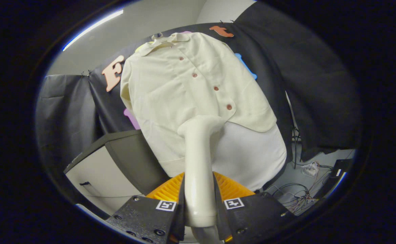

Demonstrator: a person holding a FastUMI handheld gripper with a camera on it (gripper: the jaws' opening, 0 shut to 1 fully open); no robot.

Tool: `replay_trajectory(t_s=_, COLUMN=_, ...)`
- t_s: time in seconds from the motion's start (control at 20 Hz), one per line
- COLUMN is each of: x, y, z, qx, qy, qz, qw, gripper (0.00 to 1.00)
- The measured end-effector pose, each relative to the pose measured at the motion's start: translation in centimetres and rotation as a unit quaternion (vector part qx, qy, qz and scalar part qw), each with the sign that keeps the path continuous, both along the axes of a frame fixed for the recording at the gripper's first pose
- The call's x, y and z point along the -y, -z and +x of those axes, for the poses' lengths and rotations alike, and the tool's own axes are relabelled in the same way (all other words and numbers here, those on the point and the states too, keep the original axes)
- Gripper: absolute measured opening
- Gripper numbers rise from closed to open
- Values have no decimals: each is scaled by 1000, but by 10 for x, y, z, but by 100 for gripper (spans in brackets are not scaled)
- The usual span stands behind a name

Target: Iron the clothes twice with a garment steamer, once on the left side and once on the right side.

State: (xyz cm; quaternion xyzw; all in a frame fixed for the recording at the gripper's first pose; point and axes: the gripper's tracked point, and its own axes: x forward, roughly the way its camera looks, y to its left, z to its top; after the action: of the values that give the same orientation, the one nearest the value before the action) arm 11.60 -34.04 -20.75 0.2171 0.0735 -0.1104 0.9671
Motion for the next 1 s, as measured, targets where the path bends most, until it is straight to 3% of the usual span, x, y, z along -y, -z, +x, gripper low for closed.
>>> replay_trajectory(t_s=0.4, x=10, y=-110, z=16, qx=57, qy=-4, qz=-59, qw=997, gripper=37)
replay_trajectory(t_s=0.7, x=59, y=-204, z=52, qx=109, qy=34, qz=-112, qw=987, gripper=36)
replay_trajectory(t_s=1.0, x=112, y=-243, z=93, qx=121, qy=65, qz=-83, qw=987, gripper=36)
